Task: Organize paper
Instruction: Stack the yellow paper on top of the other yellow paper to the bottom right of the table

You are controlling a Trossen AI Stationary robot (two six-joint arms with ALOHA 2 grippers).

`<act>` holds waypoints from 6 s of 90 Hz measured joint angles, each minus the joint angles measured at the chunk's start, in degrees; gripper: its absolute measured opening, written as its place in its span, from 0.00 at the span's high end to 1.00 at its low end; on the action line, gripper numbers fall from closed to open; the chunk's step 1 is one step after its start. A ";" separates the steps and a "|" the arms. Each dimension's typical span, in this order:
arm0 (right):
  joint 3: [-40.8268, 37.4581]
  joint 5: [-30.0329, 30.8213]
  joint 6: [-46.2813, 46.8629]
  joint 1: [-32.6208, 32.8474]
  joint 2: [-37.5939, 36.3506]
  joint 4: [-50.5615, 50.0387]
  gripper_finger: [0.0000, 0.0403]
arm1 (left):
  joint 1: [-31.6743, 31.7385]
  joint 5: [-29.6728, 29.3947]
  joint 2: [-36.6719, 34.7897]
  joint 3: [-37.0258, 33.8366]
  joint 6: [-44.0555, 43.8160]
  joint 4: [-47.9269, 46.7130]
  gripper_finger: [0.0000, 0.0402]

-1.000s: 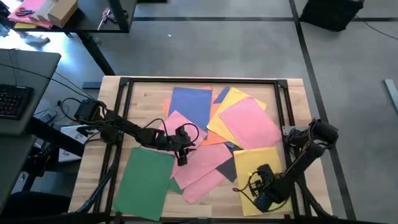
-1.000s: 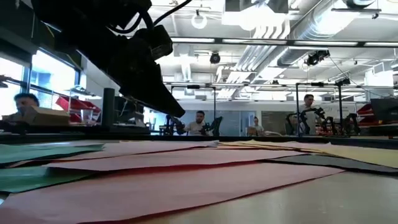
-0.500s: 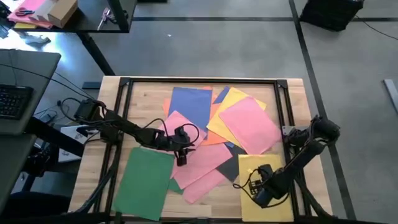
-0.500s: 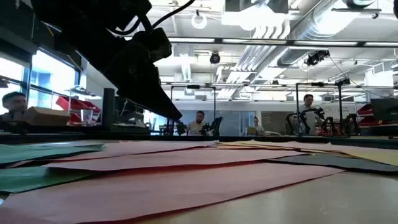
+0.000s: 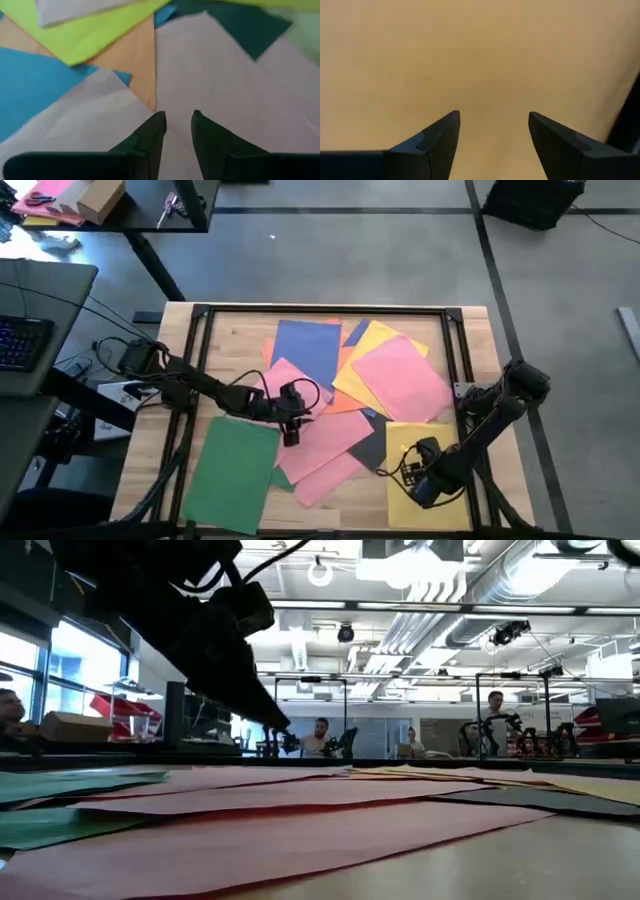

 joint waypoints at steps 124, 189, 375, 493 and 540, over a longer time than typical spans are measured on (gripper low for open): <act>-5.88 21.73 -83.02 -57.32 -3.46 13.70 0.44 | 19.14 3.65 18.69 13.38 37.00 4.41 0.61; -12.81 11.34 -94.71 -61.80 -2.10 34.48 0.44 | 18.67 -3.75 22.46 18.10 50.91 -2.71 0.61; -13.13 15.03 -98.44 -61.16 -12.54 35.27 0.44 | 15.81 -15.21 4.85 20.85 50.34 -23.16 1.00; -9.04 14.80 -109.79 -59.11 3.99 56.75 0.44 | 16.02 -13.09 -24.25 20.83 34.98 -65.90 1.00; -7.50 15.64 -107.47 -57.47 -0.55 43.27 0.44 | 16.02 -26.94 -40.99 20.88 31.28 -66.60 1.00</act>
